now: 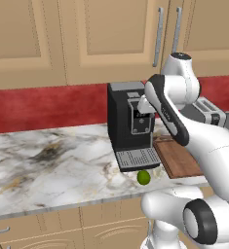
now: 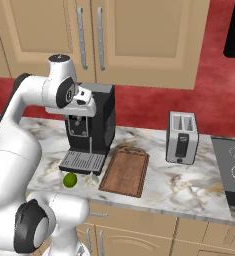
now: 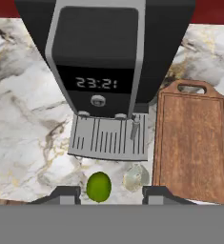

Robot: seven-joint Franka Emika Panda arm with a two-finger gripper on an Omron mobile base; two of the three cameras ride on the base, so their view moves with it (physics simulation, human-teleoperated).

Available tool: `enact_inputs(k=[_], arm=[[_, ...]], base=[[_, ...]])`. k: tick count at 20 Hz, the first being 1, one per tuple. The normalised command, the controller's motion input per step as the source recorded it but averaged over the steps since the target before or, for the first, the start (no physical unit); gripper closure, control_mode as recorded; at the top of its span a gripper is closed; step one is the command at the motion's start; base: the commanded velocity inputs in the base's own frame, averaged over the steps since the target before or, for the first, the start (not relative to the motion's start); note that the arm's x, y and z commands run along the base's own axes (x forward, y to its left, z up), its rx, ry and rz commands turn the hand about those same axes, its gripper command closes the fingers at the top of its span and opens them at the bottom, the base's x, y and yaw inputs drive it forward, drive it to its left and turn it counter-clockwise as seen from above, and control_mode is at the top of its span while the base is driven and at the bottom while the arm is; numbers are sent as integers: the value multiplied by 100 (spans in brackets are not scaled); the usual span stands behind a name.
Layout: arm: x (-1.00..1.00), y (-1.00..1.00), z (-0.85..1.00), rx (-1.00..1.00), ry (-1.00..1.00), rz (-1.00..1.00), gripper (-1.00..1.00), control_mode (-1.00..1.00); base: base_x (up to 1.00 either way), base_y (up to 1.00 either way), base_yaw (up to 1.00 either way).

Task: Open the cabinet. Place the bowl and condiment on the counter. Then place the lime and garlic on the cutting board.

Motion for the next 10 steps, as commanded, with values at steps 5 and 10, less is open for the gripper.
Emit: enact_inputs(k=[5,10], arm=[[-22,-2,0,-1,-13,-1,-100,-100],[-7,-21,42,-2,-41,-3,-100,-100]], base=[[0,0,0],[0,0,0]])
